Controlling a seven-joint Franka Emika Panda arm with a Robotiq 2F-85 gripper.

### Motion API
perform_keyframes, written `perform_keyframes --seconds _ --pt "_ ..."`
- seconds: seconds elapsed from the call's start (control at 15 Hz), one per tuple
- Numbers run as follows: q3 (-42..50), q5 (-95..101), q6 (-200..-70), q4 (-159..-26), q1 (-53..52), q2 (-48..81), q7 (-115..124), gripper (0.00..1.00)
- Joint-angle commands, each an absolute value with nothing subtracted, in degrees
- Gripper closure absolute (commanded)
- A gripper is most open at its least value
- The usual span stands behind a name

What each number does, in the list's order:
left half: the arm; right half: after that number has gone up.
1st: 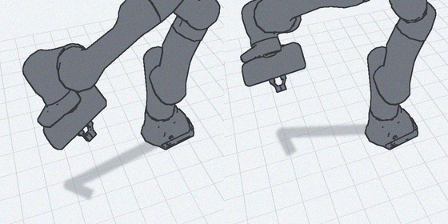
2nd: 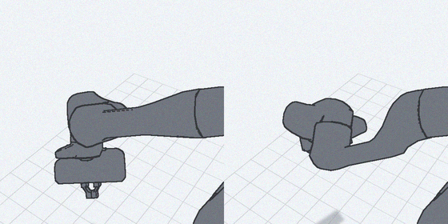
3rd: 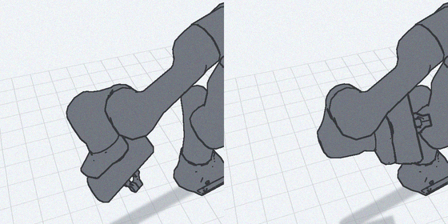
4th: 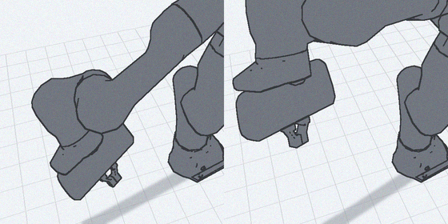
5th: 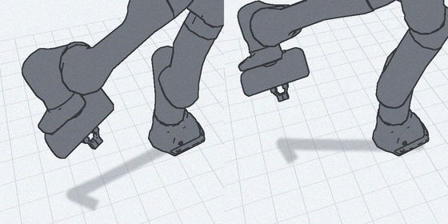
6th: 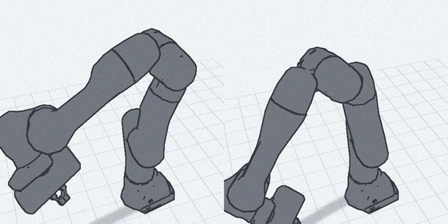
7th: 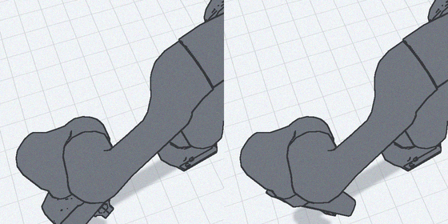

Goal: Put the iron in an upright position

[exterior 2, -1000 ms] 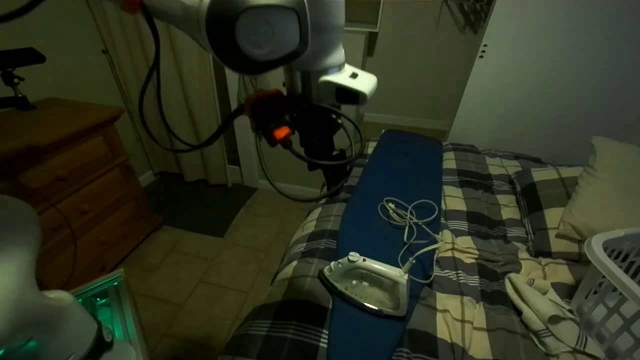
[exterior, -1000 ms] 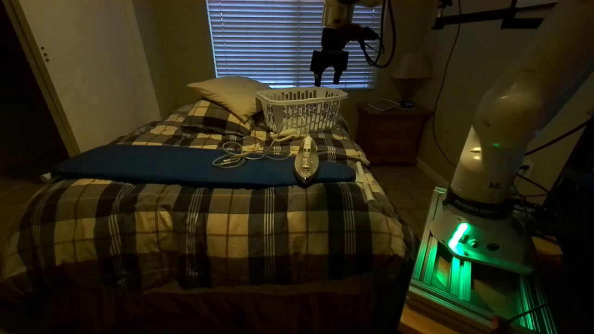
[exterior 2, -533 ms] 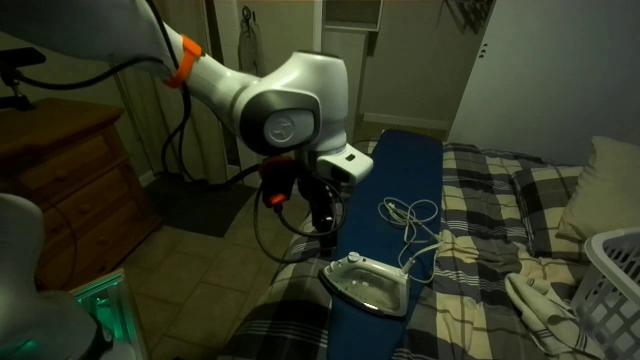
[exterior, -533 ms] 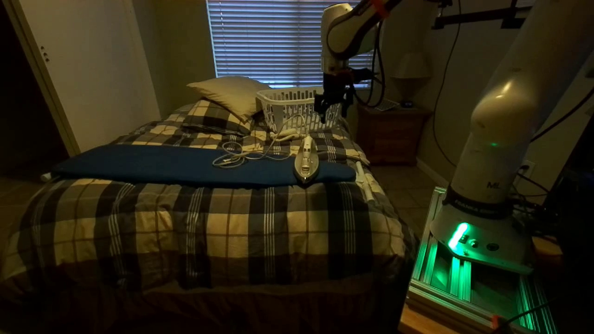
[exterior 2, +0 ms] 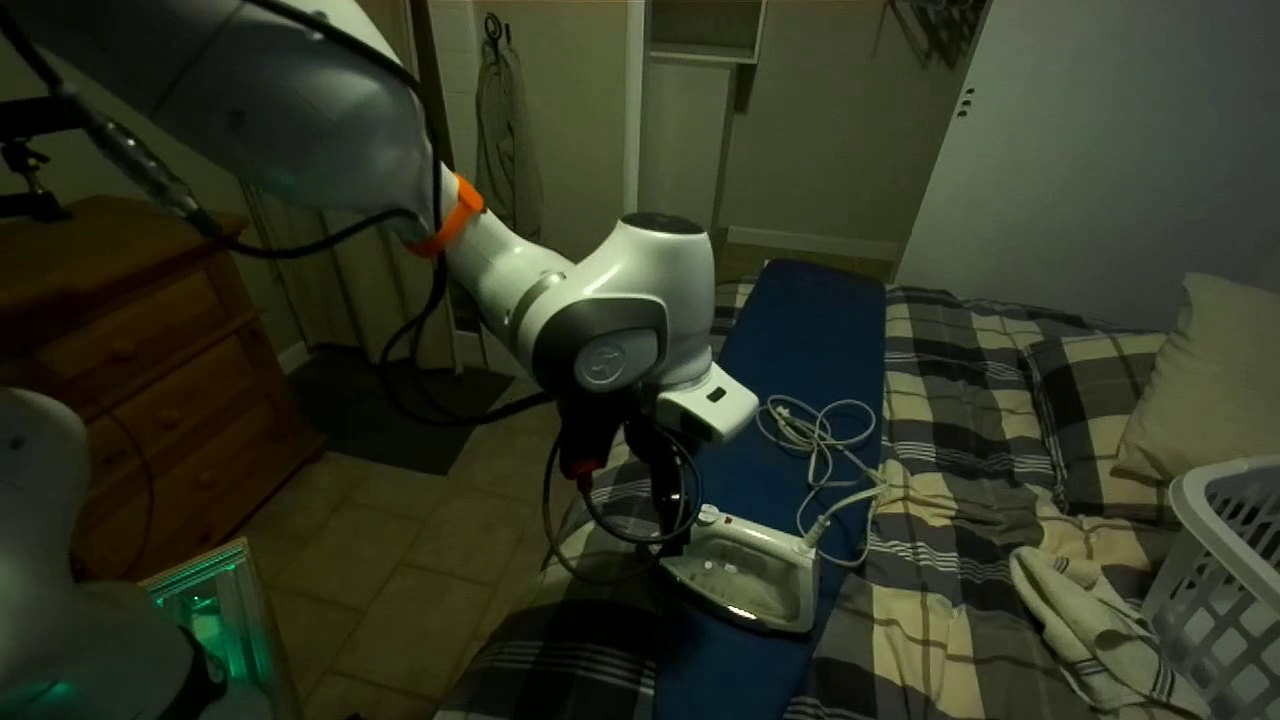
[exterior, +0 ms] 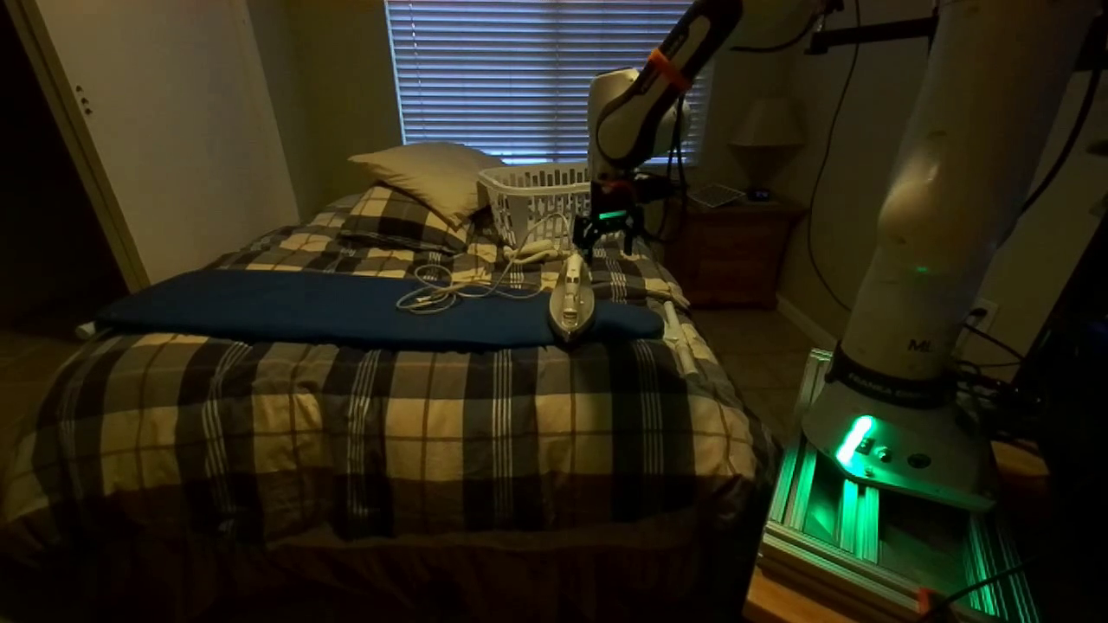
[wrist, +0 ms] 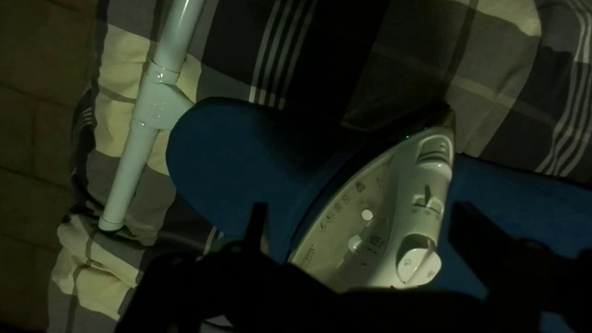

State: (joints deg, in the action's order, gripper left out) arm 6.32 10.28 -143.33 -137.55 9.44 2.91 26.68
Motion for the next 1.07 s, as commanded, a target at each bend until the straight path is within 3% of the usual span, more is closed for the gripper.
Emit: perform_keyframes --seconds 0.0,0.93,1.0 --pt "7.7 11.0 -147.0 -135.0 8.1 8.0 28.6 0.00" --pt "10.0 5.3 -152.1 -126.7 3.6 20.2 28.4 0.00" --pt "10.2 5.2 -151.9 -126.4 3.3 20.7 28.5 0.12"
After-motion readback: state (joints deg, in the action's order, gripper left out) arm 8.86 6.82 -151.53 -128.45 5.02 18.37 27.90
